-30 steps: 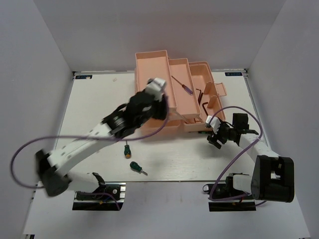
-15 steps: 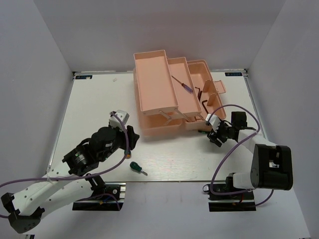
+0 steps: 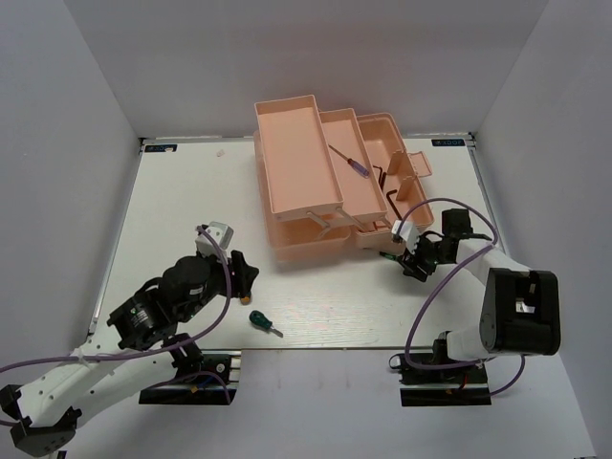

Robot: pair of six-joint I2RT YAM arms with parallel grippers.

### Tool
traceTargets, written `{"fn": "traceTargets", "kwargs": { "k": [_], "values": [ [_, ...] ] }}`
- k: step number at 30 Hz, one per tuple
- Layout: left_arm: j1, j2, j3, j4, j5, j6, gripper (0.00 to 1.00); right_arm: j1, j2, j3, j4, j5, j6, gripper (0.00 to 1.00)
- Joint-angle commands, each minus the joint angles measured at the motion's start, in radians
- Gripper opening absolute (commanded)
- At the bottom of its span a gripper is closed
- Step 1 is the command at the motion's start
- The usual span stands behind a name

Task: Sort the tools into containers

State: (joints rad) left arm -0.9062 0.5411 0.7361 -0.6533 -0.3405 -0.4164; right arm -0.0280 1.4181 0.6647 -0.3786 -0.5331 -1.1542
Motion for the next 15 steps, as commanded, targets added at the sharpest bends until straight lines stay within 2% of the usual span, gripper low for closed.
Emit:
{"fn": "traceTargets", "kwargs": {
  "k": [1, 9, 15],
  "values": [
    [0.001, -0.012, -0.029, -0.011, 0.004, -0.022, 0.63, 0.003, -0.063, 0.0, -0.027, -0.033, 0.002, 0.62],
    [0.001, -0.012, -0.049, 0.017, 0.023, -0.032, 0.63, 0.016, -0.068, -0.019, 0.122, 0.021, 0.188, 0.62],
    [0.001, -0.012, -0.049, 0.017, 0.032, -0.041, 0.63, 0.025, 0.008, 0.032, 0.043, -0.001, 0.166, 0.62]
  ]
}}
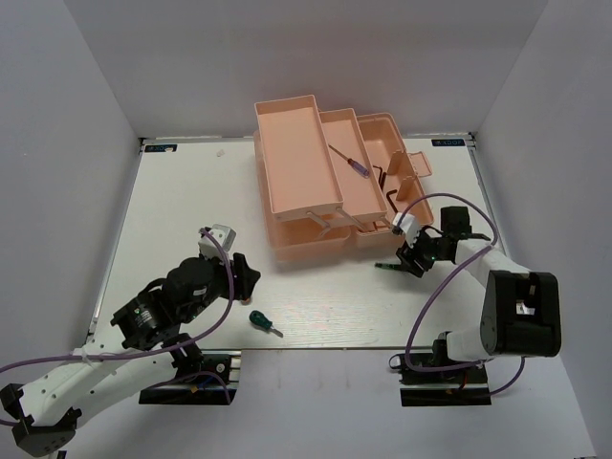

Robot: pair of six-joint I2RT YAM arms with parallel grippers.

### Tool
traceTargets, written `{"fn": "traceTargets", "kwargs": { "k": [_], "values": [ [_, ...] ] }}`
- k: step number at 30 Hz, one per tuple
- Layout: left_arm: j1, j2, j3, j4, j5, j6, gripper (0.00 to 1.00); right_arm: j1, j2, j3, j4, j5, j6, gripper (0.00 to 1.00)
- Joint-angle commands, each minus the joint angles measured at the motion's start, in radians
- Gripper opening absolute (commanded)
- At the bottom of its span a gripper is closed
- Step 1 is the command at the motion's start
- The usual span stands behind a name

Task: Sort the tools into containers

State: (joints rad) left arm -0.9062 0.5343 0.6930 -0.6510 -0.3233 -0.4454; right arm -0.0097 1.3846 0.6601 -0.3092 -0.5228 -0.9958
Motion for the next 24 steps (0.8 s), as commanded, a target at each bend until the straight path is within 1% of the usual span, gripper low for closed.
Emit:
{"fn": "traceTargets", "kwargs": {
  "k": [1, 5, 8, 10, 13, 16, 18, 21, 22, 23, 24],
  "values": [
    [0.001, -0.005, -0.006, 0.014, 0.015, -0.012, 0.63, 0.034, 0.047, 0.041, -0.036, -0.017, -0.003, 0.62],
    [0.001, 0.004, -0.015, -0.022, -0.008, -0.074, 0.63, 0.063, 0.083, 0.047, -0.082, -0.014, -0.02, 0.6],
    [0.001, 0.044, -0.015, -0.062, -0.019, -0.128, 0.65, 0.08, 0.09, 0.039, -0.097, 0.009, -0.024, 0.59],
    [0.001, 0.067, -0.024, -0.062, -0.008, -0.14, 0.66, 0.085, 0.099, 0.033, -0.106, 0.02, -0.058, 0.58],
    [0.001, 0.089, -0.05, -0.049, 0.029, -0.15, 0.66, 0.093, 0.093, 0.033, -0.163, 0.009, -0.128, 0.58],
    [0.001, 0.089, -0.059, -0.038, 0.038, -0.161, 0.66, 0.088, 0.07, 0.035, -0.191, 0.017, -0.13, 0.58],
    [0.001, 0.089, -0.059, -0.038, 0.038, -0.161, 0.66, 0.091, 0.041, 0.047, -0.206, 0.02, -0.084, 0.58],
    [0.001, 0.067, -0.059, -0.038, 0.038, -0.161, 0.66, 0.093, -0.021, 0.078, -0.26, 0.021, 0.044, 0.58],
    [0.001, 0.067, -0.059, -0.038, 0.038, -0.161, 0.66, 0.103, -0.038, 0.085, -0.266, 0.02, 0.131, 0.58],
    [0.001, 0.058, -0.059, -0.038, 0.038, -0.161, 0.66, 0.103, -0.076, 0.093, -0.293, 0.017, 0.17, 0.59],
    [0.001, 0.058, -0.059, -0.038, 0.038, -0.161, 0.66, 0.111, -0.091, 0.108, -0.3, -0.014, 0.257, 0.59]
  ]
}}
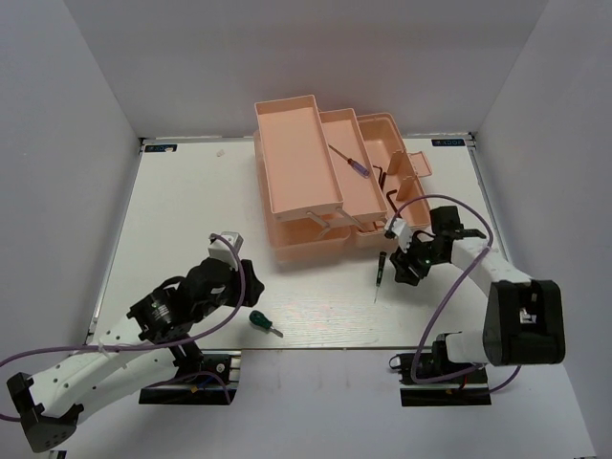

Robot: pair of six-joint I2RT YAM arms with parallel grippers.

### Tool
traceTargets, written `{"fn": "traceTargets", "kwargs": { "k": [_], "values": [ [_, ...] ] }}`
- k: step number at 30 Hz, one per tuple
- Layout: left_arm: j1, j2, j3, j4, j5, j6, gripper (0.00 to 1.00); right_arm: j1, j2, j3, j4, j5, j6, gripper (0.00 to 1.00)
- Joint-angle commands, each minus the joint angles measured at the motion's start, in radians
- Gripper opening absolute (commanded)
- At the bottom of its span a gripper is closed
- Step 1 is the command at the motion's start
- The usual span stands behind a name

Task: Sort the tools into containers

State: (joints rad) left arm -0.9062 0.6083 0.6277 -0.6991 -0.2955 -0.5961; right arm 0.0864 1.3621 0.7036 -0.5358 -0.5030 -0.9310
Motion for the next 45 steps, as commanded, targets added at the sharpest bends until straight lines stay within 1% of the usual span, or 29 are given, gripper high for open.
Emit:
{"fn": "traceTargets", "kwargs": {
  "k": [1, 2, 3, 4, 5, 6, 7, 9, 10, 12, 13, 15, 16, 18, 21, 25, 26, 28, 30, 32, 33, 35, 36, 38, 39, 40, 42, 44, 45],
  "values": [
    [0.001, -0.016, 0.006, 0.01, 0.01, -0.01, 0.66, 0.027, -0.107, 0.063, -0.053, -0.038, 0.234, 0.59],
    [0.001, -0.016, 0.006, 0.01, 0.019, -0.01, 0.66, 0.044, -0.121, 0.051, -0.046, -0.043, 0.28, 0.58],
    [0.001, -0.016, 0.006, 0.01, 0.019, -0.01, 0.66, 0.055, -0.142, 0.033, -0.024, -0.026, 0.419, 0.58],
    [0.001, -0.016, -0.003, 0.019, 0.019, -0.01, 0.66, 0.065, -0.152, 0.002, 0.008, -0.011, 0.479, 0.54],
    [0.001, -0.016, -0.003, 0.019, 0.019, -0.01, 0.66, 0.094, -0.165, -0.012, 0.095, 0.007, 0.524, 0.5],
    [0.001, -0.016, -0.003, 0.029, 0.03, -0.019, 0.66, 0.104, -0.176, -0.03, 0.117, 0.038, 0.654, 0.5],
    [0.001, -0.016, -0.003, 0.029, 0.03, -0.019, 0.66, 0.121, -0.17, -0.044, 0.179, 0.052, 0.691, 0.5],
    [0.001, -0.016, -0.014, 0.038, 0.03, -0.019, 0.66, 0.174, -0.155, -0.052, 0.203, 0.089, 0.768, 0.54],
    [0.001, -0.016, -0.014, 0.038, 0.03, -0.019, 0.66, 0.187, -0.149, -0.059, 0.229, 0.115, 0.814, 0.54],
    [0.001, -0.016, -0.014, 0.038, 0.03, -0.028, 0.66, 0.245, -0.114, -0.062, 0.252, 0.155, 0.851, 0.54],
    [0.001, -0.016, -0.014, 0.038, 0.03, -0.028, 0.66, 0.277, -0.107, -0.067, 0.285, 0.231, 0.889, 0.54],
    [0.001, -0.016, -0.014, 0.038, 0.03, -0.037, 0.66, 0.329, -0.072, -0.078, 0.313, 0.283, 0.903, 0.54],
    [0.001, -0.016, -0.014, 0.038, 0.03, -0.037, 0.66, 0.34, -0.06, -0.082, 0.362, 0.346, 0.912, 0.54],
    [0.001, -0.016, -0.014, 0.029, 0.03, -0.037, 0.66, 0.374, -0.038, -0.069, 0.37, 0.388, 0.923, 0.55],
    [0.001, -0.016, -0.014, 0.029, 0.03, -0.037, 0.66, 0.407, 0.05, -0.02, 0.366, 0.443, 0.948, 0.55],
    [0.001, -0.016, -0.014, 0.018, 0.03, -0.047, 0.66, 0.446, 0.101, 0.0, 0.391, 0.55, 0.959, 0.57],
    [0.001, -0.016, -0.014, 0.009, 0.03, -0.047, 0.66, 0.458, 0.11, -0.003, 0.389, 0.596, 0.959, 0.55],
    [0.001, -0.025, -0.005, 0.009, 0.021, -0.047, 0.66, 0.47, 0.12, -0.003, 0.385, 0.618, 0.962, 0.52],
    [0.001, -0.025, -0.005, 0.0, 0.021, -0.047, 0.66, 0.478, 0.118, -0.01, 0.378, 0.623, 0.96, 0.41],
    [0.001, -0.025, -0.005, 0.0, 0.021, -0.047, 0.66, 0.481, 0.103, -0.015, 0.359, 0.618, 0.957, 0.3],
    [0.001, -0.025, -0.005, 0.0, 0.021, -0.047, 0.66, 0.483, 0.1, -0.026, 0.344, 0.603, 0.951, 0.2],
    [0.001, -0.025, -0.005, 0.0, 0.021, -0.047, 0.66, 0.48, 0.077, -0.032, 0.32, 0.598, 0.948, 0.1],
    [0.001, -0.025, -0.005, 0.0, 0.021, -0.047, 0.66, 0.481, 0.068, -0.039, 0.304, 0.572, 0.94, 0.0],
    [0.001, -0.025, -0.005, 0.0, 0.021, -0.047, 0.66, 0.483, 0.029, -0.042, 0.274, 0.552, 0.936, 0.0],
    [0.001, -0.025, -0.005, 0.0, 0.021, -0.047, 0.66, 0.481, -0.003, -0.044, 0.255, 0.52, 0.934, 0.0],
    [0.001, -0.025, -0.005, 0.01, 0.021, -0.047, 0.66, 0.483, -0.021, -0.05, 0.238, 0.473, 0.893, 0.0],
    [0.001, -0.015, -0.014, 0.021, 0.032, -0.047, 0.66, 0.477, -0.09, -0.043, 0.174, 0.35, 0.828, 0.0],
    [0.001, -0.006, -0.025, 0.032, 0.032, -0.047, 0.66, 0.473, -0.127, 0.032, -0.015, 0.11, 0.665, 0.0],
    [0.001, -0.005, -0.025, 0.042, 0.032, -0.047, 0.66, 0.473, -0.112, 0.062, -0.085, 0.042, 0.596, 0.0]
  ]
}}
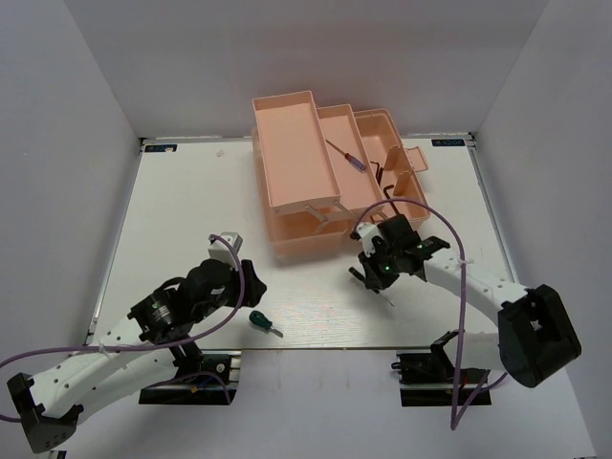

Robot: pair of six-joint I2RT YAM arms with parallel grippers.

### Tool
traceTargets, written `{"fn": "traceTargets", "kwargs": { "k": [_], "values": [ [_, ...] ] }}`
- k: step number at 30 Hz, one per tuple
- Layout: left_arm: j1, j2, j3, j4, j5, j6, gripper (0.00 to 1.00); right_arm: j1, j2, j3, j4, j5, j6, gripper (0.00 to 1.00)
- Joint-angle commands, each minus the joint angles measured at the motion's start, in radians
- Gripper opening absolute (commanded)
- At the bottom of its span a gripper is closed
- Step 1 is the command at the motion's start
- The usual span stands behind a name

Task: Sort the tools into containers

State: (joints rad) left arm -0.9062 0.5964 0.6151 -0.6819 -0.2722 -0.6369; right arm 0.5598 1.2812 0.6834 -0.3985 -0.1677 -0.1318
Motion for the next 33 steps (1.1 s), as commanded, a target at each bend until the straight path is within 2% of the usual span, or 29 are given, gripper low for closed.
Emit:
{"fn": "traceTargets", "kwargs": {
  "k": [1, 2, 4, 7, 10, 12, 13, 14, 17, 19, 22, 23, 24, 25, 27, 29, 32, 33],
  "values": [
    [0.001, 0.028, -0.023, 0.025, 0.008, -0.006, 0.66, 0.002, -0.028, 0.169, -0.344, -0.425, -0.348, 0.0],
    [0.001, 0.04, -0.023, 0.025, -0.005, -0.006, 0.65, 0.0, -0.022, 0.201, -0.476, -0.47, -0.406, 0.0],
    [0.001, 0.075, -0.023, -0.002, -0.021, -0.046, 0.65, -0.003, -0.008, 0.295, -0.627, -0.527, -0.541, 0.0],
    [0.001, 0.164, 0.001, -0.05, -0.056, -0.096, 0.65, -0.011, -0.025, 0.412, -0.671, -0.474, -0.549, 0.0],
    [0.001, 0.223, 0.011, -0.08, -0.074, -0.156, 0.65, -0.029, -0.078, 0.482, -0.561, -0.325, -0.488, 0.0],
    [0.001, 0.238, 0.02, -0.12, -0.1, -0.201, 0.65, -0.041, -0.101, 0.519, -0.469, -0.155, -0.409, 0.0],
    [0.001, 0.238, 0.02, -0.131, -0.11, -0.214, 0.65, -0.047, -0.114, 0.528, -0.362, -0.103, -0.385, 0.0],
    [0.001, 0.238, 0.02, -0.14, -0.125, -0.225, 0.65, -0.058, -0.111, 0.553, -0.327, 0.06, -0.326, 0.0],
    [0.001, 0.247, 0.02, -0.14, -0.153, -0.244, 0.66, -0.089, -0.044, 0.642, -0.251, 0.237, -0.27, 0.0],
    [0.001, 0.259, 0.02, -0.13, -0.166, -0.253, 0.67, -0.11, 0.004, 0.699, -0.209, 0.264, -0.249, 0.0],
    [0.001, 0.308, 0.02, -0.104, -0.191, -0.268, 0.68, -0.126, 0.107, 0.839, -0.2, 0.255, -0.204, 0.0],
    [0.001, 0.324, 0.009, -0.104, -0.205, -0.282, 0.7, -0.127, 0.216, 0.881, -0.21, 0.246, -0.195, 0.0],
    [0.001, 0.338, 0.009, -0.093, -0.205, -0.282, 0.7, -0.127, 0.26, 1.026, -0.264, 0.194, -0.174, 0.0],
    [0.013, 0.361, 0.0, -0.082, -0.216, -0.293, 0.7, -0.133, 0.352, 1.083, -0.287, 0.179, -0.164, 0.0],
    [0.023, 0.37, -0.024, -0.053, -0.216, -0.293, 0.7, -0.138, 0.49, 1.31, -0.386, 0.075, -0.134, 0.0],
    [0.023, 0.37, -0.05, -0.038, -0.246, -0.303, 0.7, -0.138, 0.637, 1.422, -0.408, 0.03, -0.12, 0.0],
    [0.032, 0.359, -0.083, 0.002, -0.269, -0.303, 0.71, -0.135, 0.691, 1.407, -0.355, -0.004, -0.1, 0.0],
    [0.032, 0.359, -0.083, 0.011, -0.269, -0.303, 0.71, -0.141, 0.725, 1.41, -0.35, -0.015, -0.089, 0.13]
  ]
}}
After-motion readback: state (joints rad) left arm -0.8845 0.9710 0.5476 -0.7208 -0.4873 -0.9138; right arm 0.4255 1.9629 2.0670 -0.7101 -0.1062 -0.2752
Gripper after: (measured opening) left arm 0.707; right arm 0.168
